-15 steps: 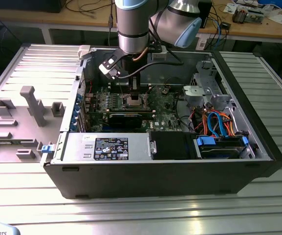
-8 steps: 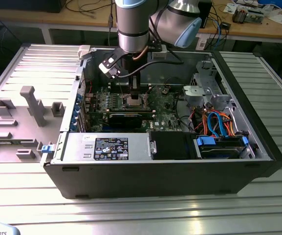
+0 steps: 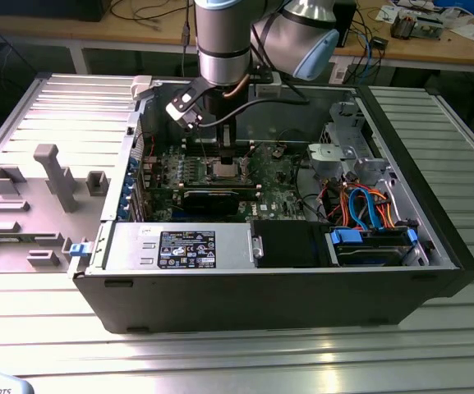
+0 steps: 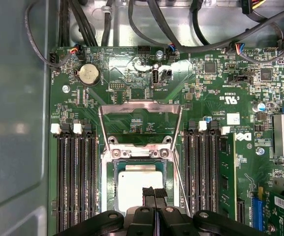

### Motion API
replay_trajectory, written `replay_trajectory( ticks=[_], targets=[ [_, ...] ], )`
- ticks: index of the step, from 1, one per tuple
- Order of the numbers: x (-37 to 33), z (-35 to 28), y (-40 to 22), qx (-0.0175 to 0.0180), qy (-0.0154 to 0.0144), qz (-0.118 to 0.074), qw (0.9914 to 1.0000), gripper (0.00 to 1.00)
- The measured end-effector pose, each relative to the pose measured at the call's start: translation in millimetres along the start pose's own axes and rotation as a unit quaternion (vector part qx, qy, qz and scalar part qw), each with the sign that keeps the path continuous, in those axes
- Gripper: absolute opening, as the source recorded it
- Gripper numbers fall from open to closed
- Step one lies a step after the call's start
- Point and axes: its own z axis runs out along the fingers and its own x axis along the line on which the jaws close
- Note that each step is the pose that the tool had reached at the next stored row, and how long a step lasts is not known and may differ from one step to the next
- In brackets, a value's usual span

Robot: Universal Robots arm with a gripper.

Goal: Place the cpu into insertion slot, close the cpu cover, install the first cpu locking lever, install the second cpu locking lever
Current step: 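Close the cpu cover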

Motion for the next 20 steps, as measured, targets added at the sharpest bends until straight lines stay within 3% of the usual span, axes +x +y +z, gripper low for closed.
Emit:
replay_trajectory(
  ticks=[20],
  targets=[
    [-0.2,-5.7,0.4,0.0000,0.0000,0.000,1.00000,0.11]
  ],
)
